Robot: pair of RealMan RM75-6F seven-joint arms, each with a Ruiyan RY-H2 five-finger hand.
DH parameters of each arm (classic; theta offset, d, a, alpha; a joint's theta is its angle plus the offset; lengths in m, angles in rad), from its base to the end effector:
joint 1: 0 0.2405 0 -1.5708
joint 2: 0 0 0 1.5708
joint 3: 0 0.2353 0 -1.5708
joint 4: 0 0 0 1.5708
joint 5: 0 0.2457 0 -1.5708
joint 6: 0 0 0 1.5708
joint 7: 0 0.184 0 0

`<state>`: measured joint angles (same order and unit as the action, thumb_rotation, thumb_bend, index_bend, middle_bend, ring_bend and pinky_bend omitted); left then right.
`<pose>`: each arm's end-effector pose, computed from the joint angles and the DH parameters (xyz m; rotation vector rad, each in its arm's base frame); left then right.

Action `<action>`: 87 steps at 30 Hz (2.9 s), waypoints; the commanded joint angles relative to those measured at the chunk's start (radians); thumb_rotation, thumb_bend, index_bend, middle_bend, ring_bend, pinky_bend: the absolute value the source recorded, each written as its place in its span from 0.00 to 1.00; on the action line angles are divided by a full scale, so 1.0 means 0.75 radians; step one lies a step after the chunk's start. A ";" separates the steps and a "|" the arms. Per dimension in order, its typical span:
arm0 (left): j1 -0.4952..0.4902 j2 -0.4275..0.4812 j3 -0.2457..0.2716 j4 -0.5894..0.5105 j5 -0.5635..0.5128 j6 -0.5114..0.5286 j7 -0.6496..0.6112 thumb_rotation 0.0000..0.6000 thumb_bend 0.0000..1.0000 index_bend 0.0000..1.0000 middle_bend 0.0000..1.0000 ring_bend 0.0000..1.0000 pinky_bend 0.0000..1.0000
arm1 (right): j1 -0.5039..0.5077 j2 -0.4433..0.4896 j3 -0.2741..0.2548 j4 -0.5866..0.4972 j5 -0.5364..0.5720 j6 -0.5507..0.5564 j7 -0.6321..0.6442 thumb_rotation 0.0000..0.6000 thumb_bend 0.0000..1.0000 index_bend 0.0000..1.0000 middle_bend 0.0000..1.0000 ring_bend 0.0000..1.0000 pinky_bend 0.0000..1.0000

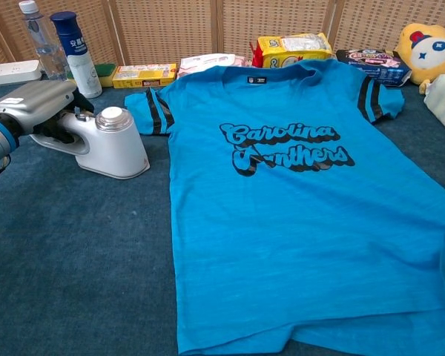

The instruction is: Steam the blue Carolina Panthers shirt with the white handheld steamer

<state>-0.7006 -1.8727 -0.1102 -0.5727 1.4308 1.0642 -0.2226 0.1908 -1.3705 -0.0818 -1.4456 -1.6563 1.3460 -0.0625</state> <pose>-0.2397 0.4327 -0.0544 -1.7058 -0.7943 -0.9614 -0.2755 -0.2108 -0.0026 1.7588 -0.9514 0.9056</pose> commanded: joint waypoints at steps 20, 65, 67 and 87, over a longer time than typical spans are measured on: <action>0.014 0.168 -0.077 -0.375 -0.153 -0.119 0.349 1.00 0.20 0.08 0.16 0.09 0.28 | -0.013 0.055 0.009 -0.103 0.063 -0.034 -0.036 1.00 0.39 0.33 0.45 0.43 0.43; 0.028 0.195 -0.095 -0.465 -0.197 -0.083 0.499 1.00 0.15 0.00 0.00 0.00 0.12 | -0.022 0.056 0.016 -0.108 0.073 -0.039 -0.027 1.00 0.39 0.34 0.46 0.46 0.44; 0.031 0.203 -0.092 -0.477 -0.202 -0.087 0.512 1.00 0.15 0.00 0.00 0.00 0.12 | -0.023 0.055 0.016 -0.107 0.073 -0.039 -0.026 1.00 0.39 0.34 0.46 0.46 0.44; 0.112 0.139 0.007 -0.433 -0.054 0.096 0.436 1.00 0.16 0.00 0.00 0.00 0.12 | -0.023 0.038 0.015 -0.097 0.068 -0.041 -0.028 1.00 0.39 0.36 0.47 0.47 0.44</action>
<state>-0.6182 -1.7672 -0.1059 -0.9000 1.3903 1.1358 0.1033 0.1732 -1.3421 -0.0706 -1.5181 -1.6052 1.3156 -0.0836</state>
